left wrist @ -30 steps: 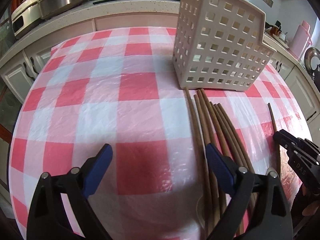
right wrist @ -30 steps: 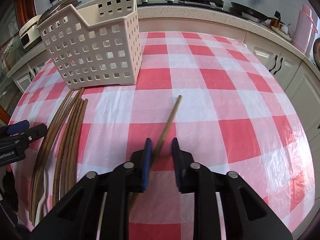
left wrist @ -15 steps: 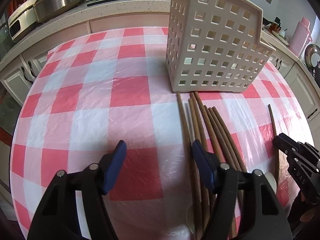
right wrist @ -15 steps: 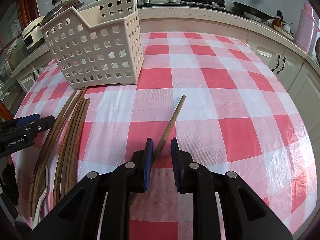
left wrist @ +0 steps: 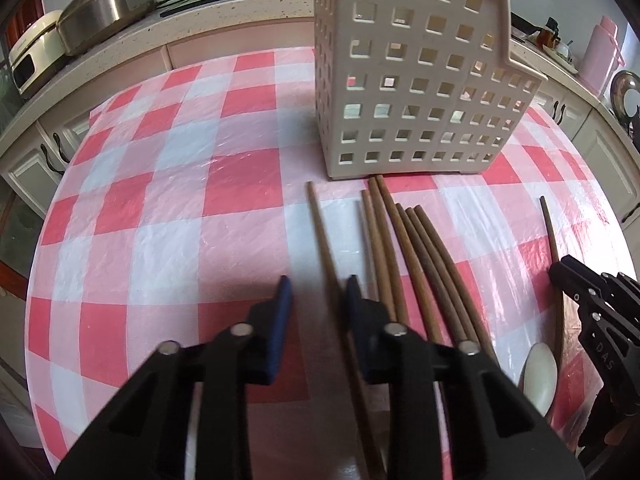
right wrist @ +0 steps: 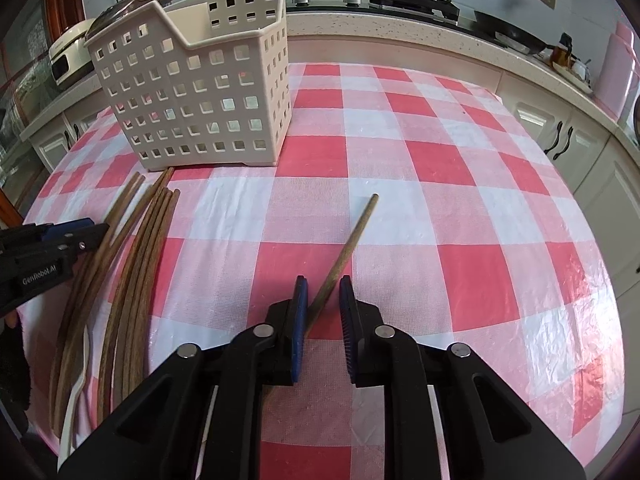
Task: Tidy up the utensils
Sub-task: 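Close the right tool on the loose chopstick while the left tool grasps one from the pile, then lift both held chopsticks upright off the table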
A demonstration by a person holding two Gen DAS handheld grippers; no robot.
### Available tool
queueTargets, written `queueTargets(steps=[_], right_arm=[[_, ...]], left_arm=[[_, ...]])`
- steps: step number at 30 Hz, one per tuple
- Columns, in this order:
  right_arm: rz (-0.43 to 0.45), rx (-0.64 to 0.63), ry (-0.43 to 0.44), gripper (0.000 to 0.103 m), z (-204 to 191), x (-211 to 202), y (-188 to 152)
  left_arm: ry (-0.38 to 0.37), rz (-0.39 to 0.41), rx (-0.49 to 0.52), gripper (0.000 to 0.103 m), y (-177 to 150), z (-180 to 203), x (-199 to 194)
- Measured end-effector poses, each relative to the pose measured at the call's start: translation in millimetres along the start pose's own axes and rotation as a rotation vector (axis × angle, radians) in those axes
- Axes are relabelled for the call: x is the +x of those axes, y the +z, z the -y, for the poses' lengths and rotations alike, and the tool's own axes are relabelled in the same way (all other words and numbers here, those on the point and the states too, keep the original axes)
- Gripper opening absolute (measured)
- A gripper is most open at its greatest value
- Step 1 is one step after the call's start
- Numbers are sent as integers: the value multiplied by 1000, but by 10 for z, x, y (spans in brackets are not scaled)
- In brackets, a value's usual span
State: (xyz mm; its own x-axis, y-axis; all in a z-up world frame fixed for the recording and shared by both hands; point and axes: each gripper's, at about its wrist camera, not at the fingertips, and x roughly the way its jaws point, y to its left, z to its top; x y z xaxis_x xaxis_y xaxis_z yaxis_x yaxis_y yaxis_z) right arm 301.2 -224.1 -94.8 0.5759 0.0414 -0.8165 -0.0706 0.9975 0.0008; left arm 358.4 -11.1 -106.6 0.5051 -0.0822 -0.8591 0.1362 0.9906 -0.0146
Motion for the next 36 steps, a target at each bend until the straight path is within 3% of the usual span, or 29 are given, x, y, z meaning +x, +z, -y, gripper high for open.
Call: queueTargets(steps=[2,6,17,36], right_arm=[[1,0,5,14,7,-1,-4],[4,18,37,10,87,-26,-26],[70,100,106,9,352,-287,-40],[260,59,131,9,216,-1056,-41]], left_arm=[[-12,-1,8,11,1,3,-2],[-33,1,8,6,-21,-17,-16],[-79,81,-29,6,-155,-151,-292],[-67,313,-29,6,-461,-195,-1249]])
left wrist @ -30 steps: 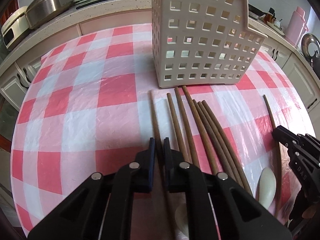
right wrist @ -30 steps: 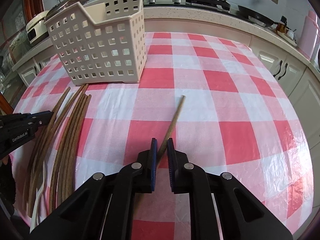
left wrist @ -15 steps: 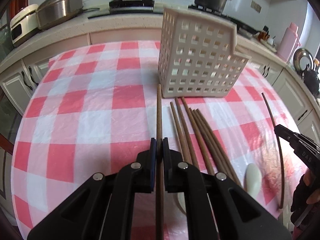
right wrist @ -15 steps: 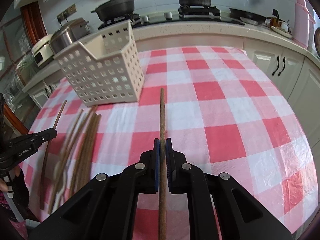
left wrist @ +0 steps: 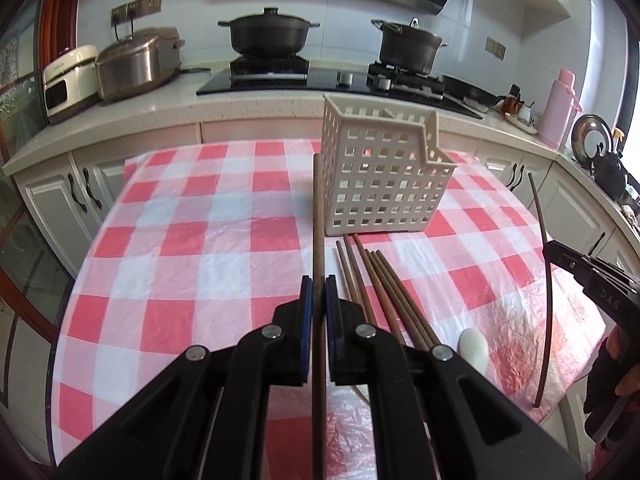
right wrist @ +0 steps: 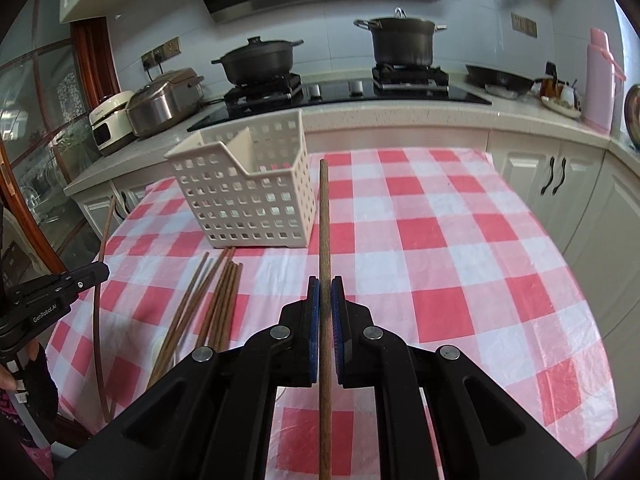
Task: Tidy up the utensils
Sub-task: 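Lift both held chopsticks upright off the table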
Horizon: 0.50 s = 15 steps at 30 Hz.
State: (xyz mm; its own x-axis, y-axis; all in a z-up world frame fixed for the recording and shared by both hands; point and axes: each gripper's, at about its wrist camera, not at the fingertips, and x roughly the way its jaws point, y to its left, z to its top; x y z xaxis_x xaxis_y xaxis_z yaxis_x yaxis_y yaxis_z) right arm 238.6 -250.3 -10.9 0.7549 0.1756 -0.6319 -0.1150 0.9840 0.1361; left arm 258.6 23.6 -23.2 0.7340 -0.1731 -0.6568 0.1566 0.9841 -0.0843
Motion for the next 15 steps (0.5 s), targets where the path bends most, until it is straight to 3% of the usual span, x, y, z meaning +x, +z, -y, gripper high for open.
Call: queueTargets(steps=[15], right_arm=[[103,-54,2,9,-214,-413,-5]], left_arm=[[39,142,8,6,-113,-14,-515]])
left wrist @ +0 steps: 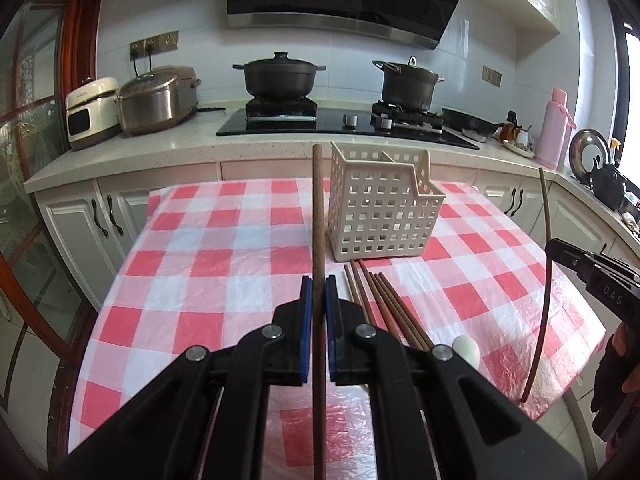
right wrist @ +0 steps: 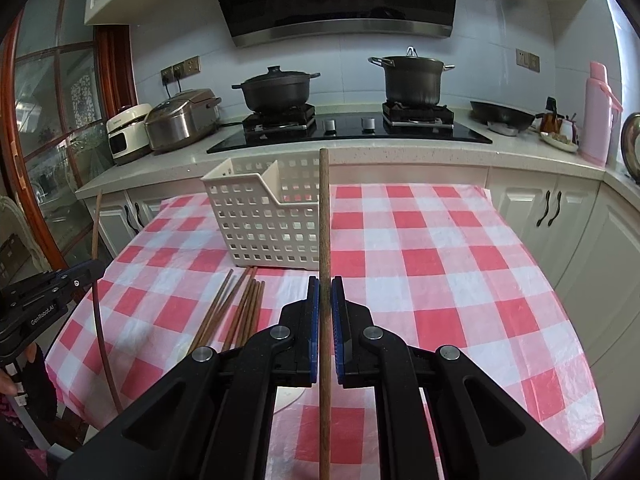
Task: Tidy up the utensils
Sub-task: 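Lift both held chopsticks upright off the table, then carry both chopsticks over the white basket and lower them inside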
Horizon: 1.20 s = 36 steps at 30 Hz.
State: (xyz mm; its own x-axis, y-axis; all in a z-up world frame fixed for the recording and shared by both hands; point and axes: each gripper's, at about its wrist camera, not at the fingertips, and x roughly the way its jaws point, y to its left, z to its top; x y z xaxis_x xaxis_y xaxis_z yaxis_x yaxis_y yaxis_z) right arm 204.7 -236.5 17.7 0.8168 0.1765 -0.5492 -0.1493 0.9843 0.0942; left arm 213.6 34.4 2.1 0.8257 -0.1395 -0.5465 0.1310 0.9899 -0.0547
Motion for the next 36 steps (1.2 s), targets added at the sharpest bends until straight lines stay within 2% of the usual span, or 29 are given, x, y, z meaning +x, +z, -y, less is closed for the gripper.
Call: queueTargets(steps=[20,36], right_arm=[[76,-11,10,9,-57,-95,94],[129,-28,-4,9,8,85,403]], left_arm=[[41,136,7,6,101,76,-152],[32,224,22,6,563,239,-42]])
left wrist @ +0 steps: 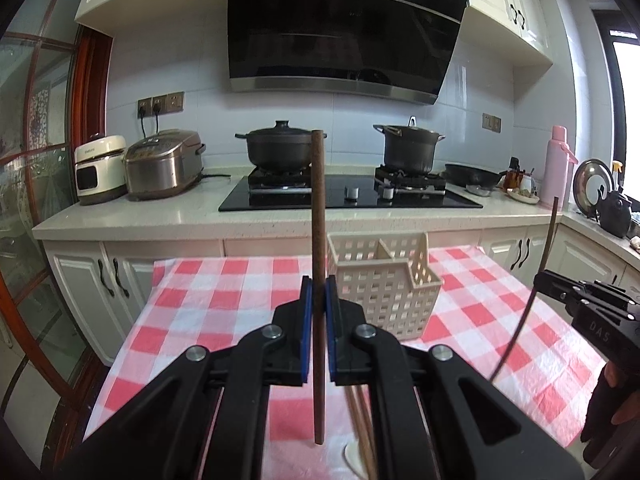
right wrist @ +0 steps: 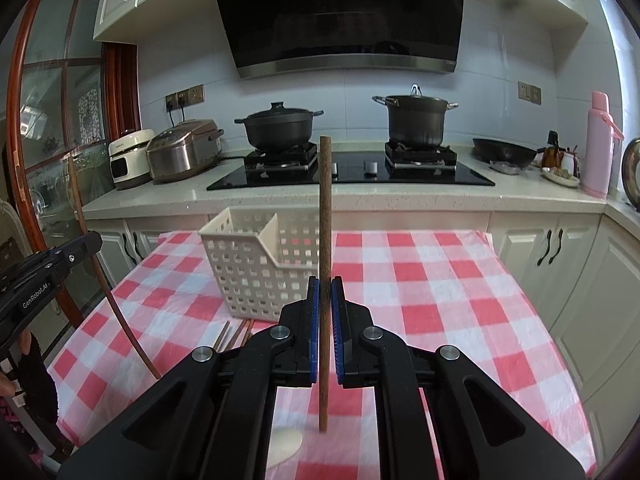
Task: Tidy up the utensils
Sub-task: 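Carry both chopsticks over the white basket and lower them inside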
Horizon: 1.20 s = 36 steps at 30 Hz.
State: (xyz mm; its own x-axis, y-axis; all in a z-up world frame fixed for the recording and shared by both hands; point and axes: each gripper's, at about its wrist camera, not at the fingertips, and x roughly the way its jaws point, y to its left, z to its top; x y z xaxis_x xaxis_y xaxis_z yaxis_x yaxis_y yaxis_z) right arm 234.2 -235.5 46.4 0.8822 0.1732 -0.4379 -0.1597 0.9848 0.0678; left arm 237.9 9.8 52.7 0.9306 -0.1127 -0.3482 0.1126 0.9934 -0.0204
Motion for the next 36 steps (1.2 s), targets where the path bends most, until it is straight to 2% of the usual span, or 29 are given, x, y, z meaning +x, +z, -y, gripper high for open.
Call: queueTargets(steps=[12,21,26,30,35,36], right_arm=[[56,-3,5,9,80,215,572],[76,13,32,9,82,336,1077],[90,11,55,9,-1,418,1411],[57,29,89,9,-37,614,1506],[-7,4,75,9,-119,976,1388],[-67,7,91,9,-118,1170,1295]], left_arm=[[-29,90,10,6,674,115,123],[-75,130,-27,6,1369,167,325],[-67,154,-22,6,1741,231,511],[-61,134,-47,6,1789,278,777],[-27,61,-76,6,1515,268,1214],[-24,28,-84,6,1441,256,1326]])
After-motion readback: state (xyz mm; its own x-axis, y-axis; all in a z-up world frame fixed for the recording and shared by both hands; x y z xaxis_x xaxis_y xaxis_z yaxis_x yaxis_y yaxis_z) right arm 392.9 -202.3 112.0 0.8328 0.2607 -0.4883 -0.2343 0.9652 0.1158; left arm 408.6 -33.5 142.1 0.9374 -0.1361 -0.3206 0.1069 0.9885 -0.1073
